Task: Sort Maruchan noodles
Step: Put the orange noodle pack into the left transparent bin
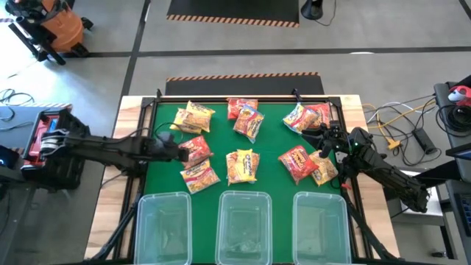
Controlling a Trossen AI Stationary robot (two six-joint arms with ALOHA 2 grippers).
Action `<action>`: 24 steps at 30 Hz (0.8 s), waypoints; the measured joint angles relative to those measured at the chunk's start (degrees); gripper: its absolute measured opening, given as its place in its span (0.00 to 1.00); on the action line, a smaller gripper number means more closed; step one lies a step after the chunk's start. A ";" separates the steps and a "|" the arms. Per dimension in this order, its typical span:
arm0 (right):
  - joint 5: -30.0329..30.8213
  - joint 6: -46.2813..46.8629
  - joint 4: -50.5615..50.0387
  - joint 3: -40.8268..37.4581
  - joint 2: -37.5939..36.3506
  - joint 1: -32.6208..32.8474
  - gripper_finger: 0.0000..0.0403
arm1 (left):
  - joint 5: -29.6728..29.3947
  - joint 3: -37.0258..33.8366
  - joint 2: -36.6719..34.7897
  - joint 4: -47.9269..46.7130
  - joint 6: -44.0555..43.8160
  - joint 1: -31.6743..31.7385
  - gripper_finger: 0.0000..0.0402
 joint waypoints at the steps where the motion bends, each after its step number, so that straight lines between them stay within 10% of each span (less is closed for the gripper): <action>1: 0.01 0.00 0.00 0.01 0.00 0.00 0.44 | -1.44 -0.05 -0.55 0.00 -0.65 0.00 0.76; 24: 0.00 0.00 0.00 0.01 0.00 0.00 0.44 | -1.35 -6.46 0.29 6.78 -20.46 -2.28 0.76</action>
